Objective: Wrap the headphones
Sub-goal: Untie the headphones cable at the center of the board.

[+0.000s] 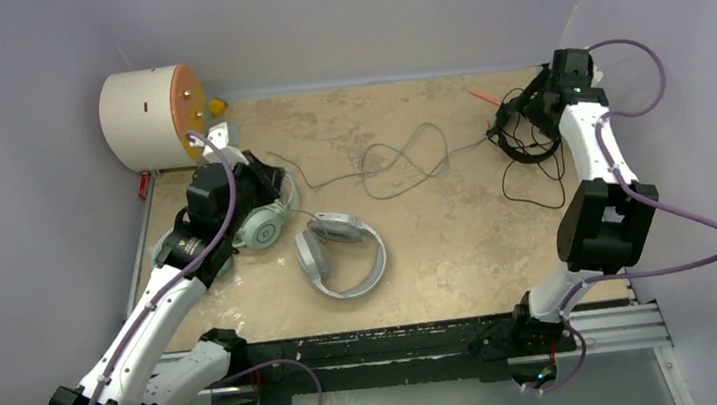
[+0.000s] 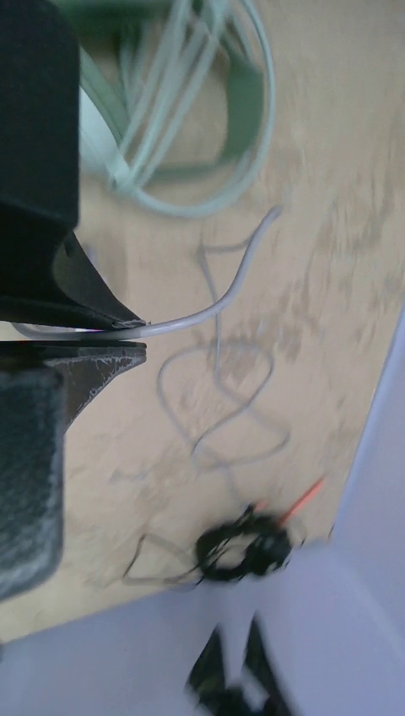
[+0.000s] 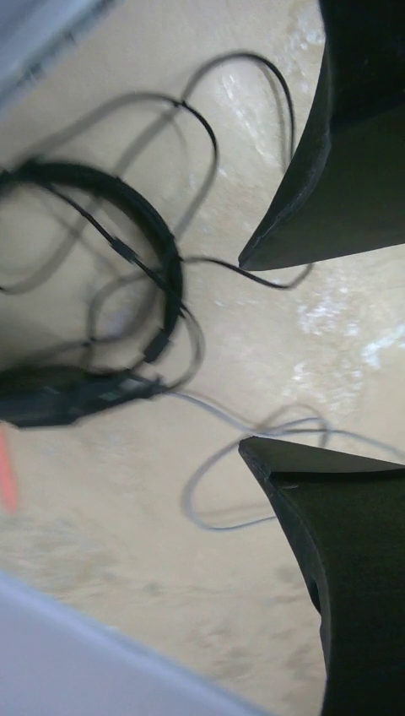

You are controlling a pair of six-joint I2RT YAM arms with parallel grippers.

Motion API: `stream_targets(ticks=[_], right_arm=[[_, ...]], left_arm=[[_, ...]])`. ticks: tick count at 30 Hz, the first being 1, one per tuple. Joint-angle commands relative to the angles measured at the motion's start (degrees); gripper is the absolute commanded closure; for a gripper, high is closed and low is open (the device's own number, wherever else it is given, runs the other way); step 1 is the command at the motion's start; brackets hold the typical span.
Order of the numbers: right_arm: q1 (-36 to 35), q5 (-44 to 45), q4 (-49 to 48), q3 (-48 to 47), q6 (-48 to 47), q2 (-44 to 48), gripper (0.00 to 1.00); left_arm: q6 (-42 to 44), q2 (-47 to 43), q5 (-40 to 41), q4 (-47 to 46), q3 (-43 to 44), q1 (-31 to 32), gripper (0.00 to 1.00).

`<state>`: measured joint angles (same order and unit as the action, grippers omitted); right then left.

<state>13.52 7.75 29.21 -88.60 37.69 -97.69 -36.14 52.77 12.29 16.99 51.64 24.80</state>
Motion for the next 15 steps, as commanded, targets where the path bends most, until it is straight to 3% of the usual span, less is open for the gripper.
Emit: stream_targets(ticks=[1,3,6,8,12,15], right_arm=[[-8.2,-7.1,-3.9,4.6,-9.5,5.5,0.25],[-12.0,-12.1,-6.1,7.9,-13.6,7.2,0.26],[-14.8,-26.4,-14.6,16.4,-15.4,11.6,0.27],[-15.9,-33.6,-20.3,22.2,-14.3,14.9,0.27],[-20.5,-34.7,-22.2,30.3,-14.2,20.4,0.27],[-22.9,-33.9,-21.8,36.3,-15.0,24.3,0.27]], left_arm=[[7.2,3.5,-25.5,-10.5,5.6,0.0,0.92],[7.1,7.7,-29.9,-7.6,9.0,0.0,0.92],[7.8,14.3,-36.4,-5.2,12.0,1.2,0.93],[11.2,18.4,-40.7,-3.1,14.0,4.3,0.99],[16.6,23.3,-37.2,0.2,17.3,16.1,0.99],[19.0,25.9,-36.3,2.1,18.3,20.8,0.88]])
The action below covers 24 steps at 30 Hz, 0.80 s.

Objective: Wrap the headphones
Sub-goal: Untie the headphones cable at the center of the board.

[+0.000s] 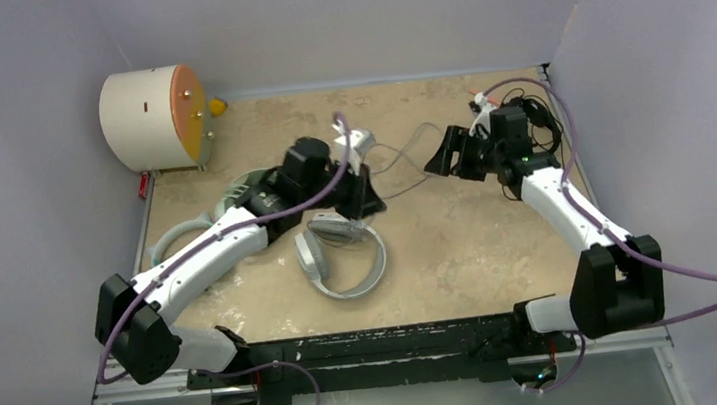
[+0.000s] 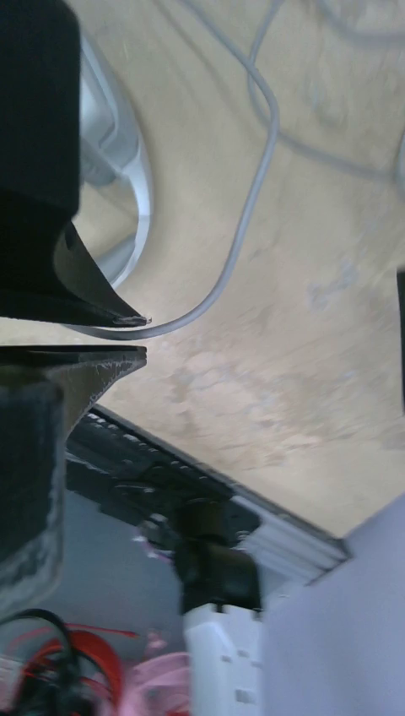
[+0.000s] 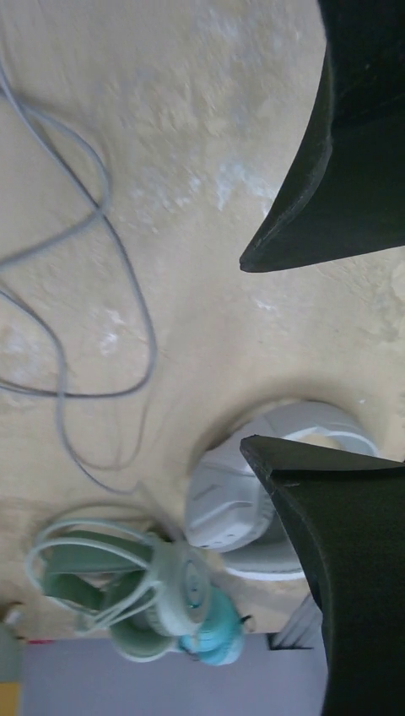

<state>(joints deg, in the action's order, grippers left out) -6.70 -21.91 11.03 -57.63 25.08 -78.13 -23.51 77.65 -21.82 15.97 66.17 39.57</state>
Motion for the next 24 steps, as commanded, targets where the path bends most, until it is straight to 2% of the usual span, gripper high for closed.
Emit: stream_targets(ticks=[1,3,8,12,16,18,22,24], right_arm=[[-2.9,-3.6,-3.5,6.9,-2.5,5.8,0.27],[-3.1,-3.0,-3.3,9.0,-2.8,8.1,0.26],[-3.9,-3.0,-0.6,9.6,-5.2,11.8,0.26],[-10.3,-2.1,2.0,7.7,-11.2,11.3,0.25],[-17.9,0.3,1.1,6.1,-13.9,7.6,0.24],[-20.7,-0.1,-0.2,4.9,-14.7,5.5,0.2],[-25.8,2.6,-0.7,1.4,-16.6,1.4,0.02],[-27.5,5.1,-1.6,0.3,-16.9,-0.7,0.02]], left_arm=[[7.4,1.8,-0.1,5.1,4.4,7.8,0.76],[8.9,1.8,6.8,8.0,4.6,11.0,0.46],[3.2,-2.4,22.6,15.0,3.8,12.5,0.26],[-6.9,-8.5,31.5,20.4,-0.6,12.5,0.19],[-17.6,-14.9,34.7,22.8,-8.8,12.5,0.16],[-22.1,-17.5,35.4,22.2,-13.4,12.5,0.16],[-25.9,-22.3,38.3,17.2,-21.6,12.4,0.16],[-26.9,-22.8,39.9,14.3,-23.4,12.1,0.19]])
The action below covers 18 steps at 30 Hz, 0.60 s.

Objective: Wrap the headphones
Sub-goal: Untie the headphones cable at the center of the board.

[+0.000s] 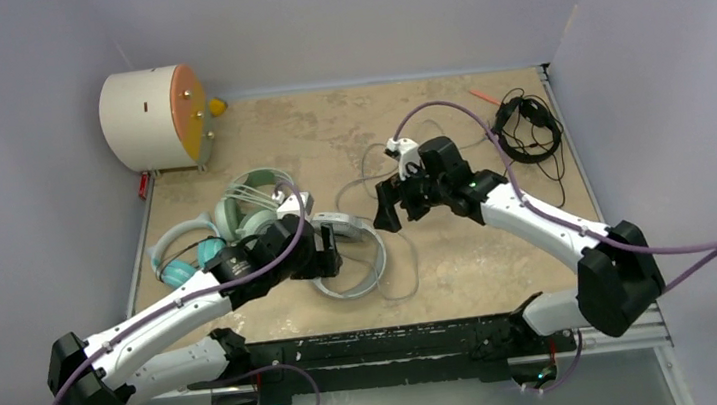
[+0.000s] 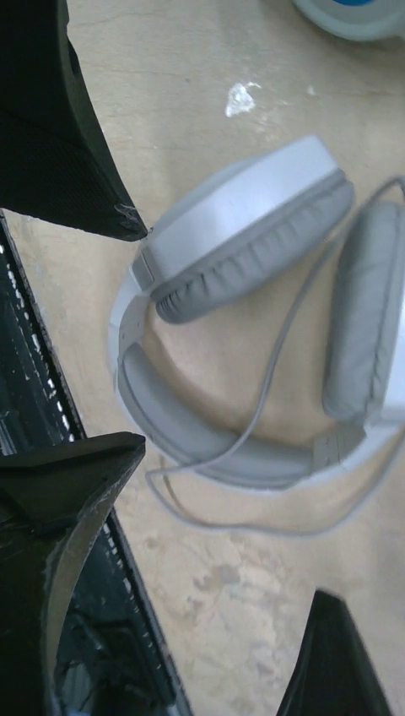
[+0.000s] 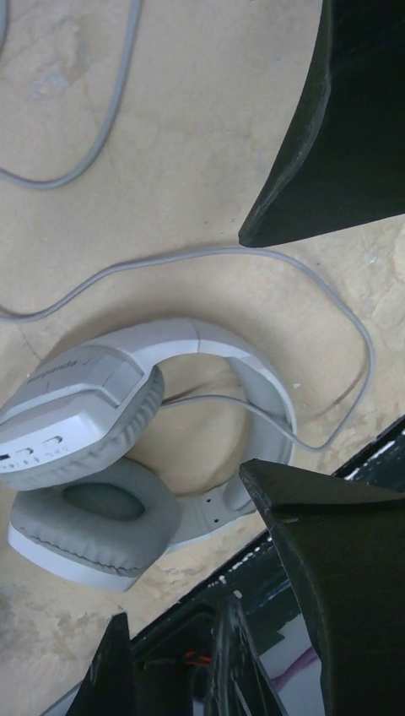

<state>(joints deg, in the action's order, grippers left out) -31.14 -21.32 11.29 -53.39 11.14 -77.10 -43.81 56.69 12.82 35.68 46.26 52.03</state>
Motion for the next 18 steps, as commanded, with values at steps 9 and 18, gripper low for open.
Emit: stream_targets(ticks=[9,18], right_arm=[[-6.9,6.6,-10.2,-3.0,1.6,-11.1,0.07],[-9.4,7.9,-8.9,-0.2,4.4,-12.4,0.24]], left_arm=[[-9.4,4.7,5.5,-9.4,-5.6,-1.5,0.35],[-5.2,7.7,2.5,-15.7,-7.6,-5.9,0.43]])
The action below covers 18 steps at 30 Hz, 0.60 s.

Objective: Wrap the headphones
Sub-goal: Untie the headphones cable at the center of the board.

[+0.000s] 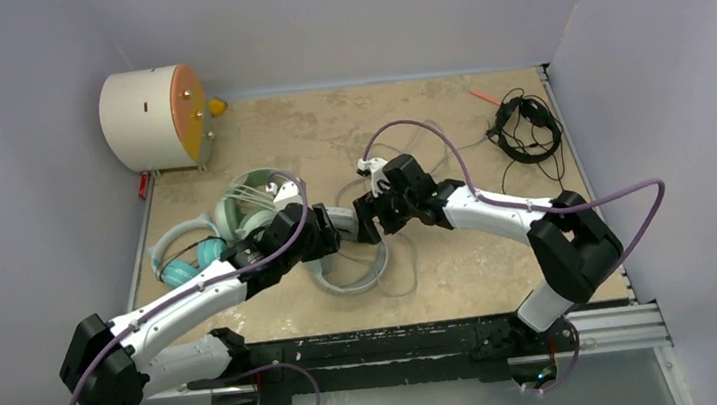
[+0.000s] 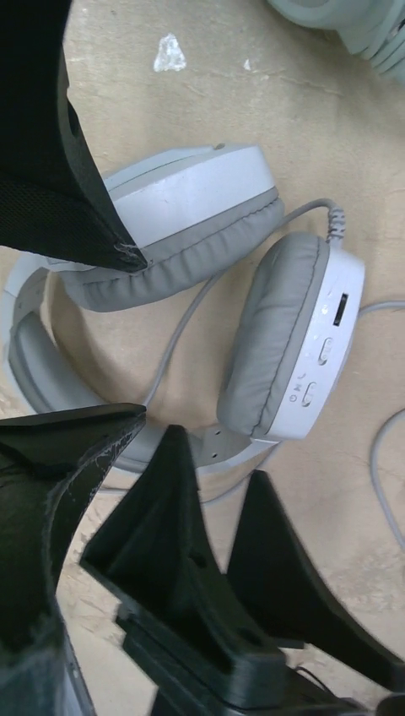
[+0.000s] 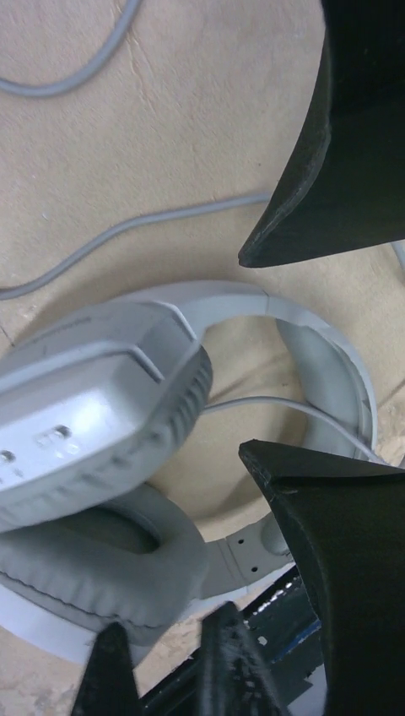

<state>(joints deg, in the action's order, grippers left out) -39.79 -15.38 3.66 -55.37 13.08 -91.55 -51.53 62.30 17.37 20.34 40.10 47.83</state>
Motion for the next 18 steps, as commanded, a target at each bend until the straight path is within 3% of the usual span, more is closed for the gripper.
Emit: stream_targets(ticks=[1,3,6,11,13,18], right_arm=[[-0.7,1.8,-1.6,2.9,3.1,2.7,0.26],[-0.8,0.8,-2.4,5.4,5.0,4.4,0.34],[-1.3,1.1,-3.4,9.5,7.9,7.4,0.36],[-2.2,1.3,-5.9,13.3,10.7,10.5,0.43],[-2.4,2.8,-5.1,13.3,10.6,11.7,0.42],[-2.4,8.0,-0.5,9.0,8.6,12.5,0.25]], left_arm=[[3.2,2.4,-1.7,-0.5,-0.9,-1.8,0.43],[3.8,3.5,-1.0,0.5,0.6,-2.1,0.43],[3.9,3.8,-0.7,3.7,3.1,-2.1,0.43],[4.2,-4.6,-3.4,6.3,2.9,-1.2,0.35],[2.1,-7.7,-3.4,8.6,2.2,-1.2,0.32],[-5.6,-10.8,1.1,14.4,-2.1,-1.2,0.19]])
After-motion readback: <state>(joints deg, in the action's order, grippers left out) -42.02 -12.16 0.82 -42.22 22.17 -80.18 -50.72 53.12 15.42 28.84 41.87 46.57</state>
